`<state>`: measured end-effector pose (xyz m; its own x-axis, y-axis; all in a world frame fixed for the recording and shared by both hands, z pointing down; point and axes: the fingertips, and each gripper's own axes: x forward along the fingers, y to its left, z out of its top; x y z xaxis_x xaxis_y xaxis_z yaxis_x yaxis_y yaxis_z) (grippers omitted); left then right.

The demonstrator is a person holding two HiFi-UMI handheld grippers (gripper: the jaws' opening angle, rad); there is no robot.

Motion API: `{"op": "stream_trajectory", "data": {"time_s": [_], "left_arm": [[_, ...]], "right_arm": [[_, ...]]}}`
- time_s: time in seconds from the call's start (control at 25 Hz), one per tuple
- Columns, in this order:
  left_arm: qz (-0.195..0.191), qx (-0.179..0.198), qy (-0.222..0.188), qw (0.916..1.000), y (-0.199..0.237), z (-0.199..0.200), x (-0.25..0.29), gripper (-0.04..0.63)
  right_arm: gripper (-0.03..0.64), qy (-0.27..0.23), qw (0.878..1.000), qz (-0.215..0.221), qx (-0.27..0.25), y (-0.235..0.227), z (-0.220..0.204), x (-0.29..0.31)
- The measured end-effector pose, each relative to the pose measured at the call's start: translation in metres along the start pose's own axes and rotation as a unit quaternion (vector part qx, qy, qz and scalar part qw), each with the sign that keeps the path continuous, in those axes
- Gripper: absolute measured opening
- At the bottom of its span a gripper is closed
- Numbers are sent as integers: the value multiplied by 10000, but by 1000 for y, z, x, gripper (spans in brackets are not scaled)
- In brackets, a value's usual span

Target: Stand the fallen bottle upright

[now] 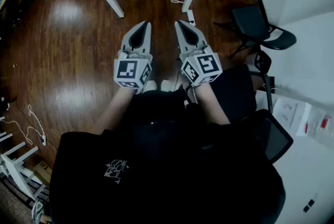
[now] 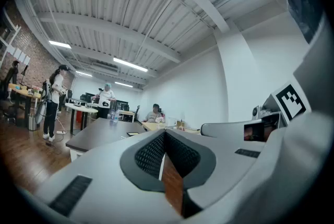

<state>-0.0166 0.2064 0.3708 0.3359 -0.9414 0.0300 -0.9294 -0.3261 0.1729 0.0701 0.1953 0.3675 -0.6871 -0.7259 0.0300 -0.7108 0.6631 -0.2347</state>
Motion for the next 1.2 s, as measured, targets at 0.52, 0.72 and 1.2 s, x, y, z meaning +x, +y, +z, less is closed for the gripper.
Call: {"op": "stream_trajectory", "data": {"time_s": [0.52,0.72,1.2], "left_arm": [[89,8,66,9999,-15,-12,7,0],[138,-11,76,9999,-10,-10,12,0],[-105,-37,115,9999,26,-16,68,0]], "right_arm": [[9,51,10000,29,36,-22,-6,-13],[9,73,10000,60,4,-24,-5,-4],[9,157,9998,-139,-38,-51,-6,50]]}}
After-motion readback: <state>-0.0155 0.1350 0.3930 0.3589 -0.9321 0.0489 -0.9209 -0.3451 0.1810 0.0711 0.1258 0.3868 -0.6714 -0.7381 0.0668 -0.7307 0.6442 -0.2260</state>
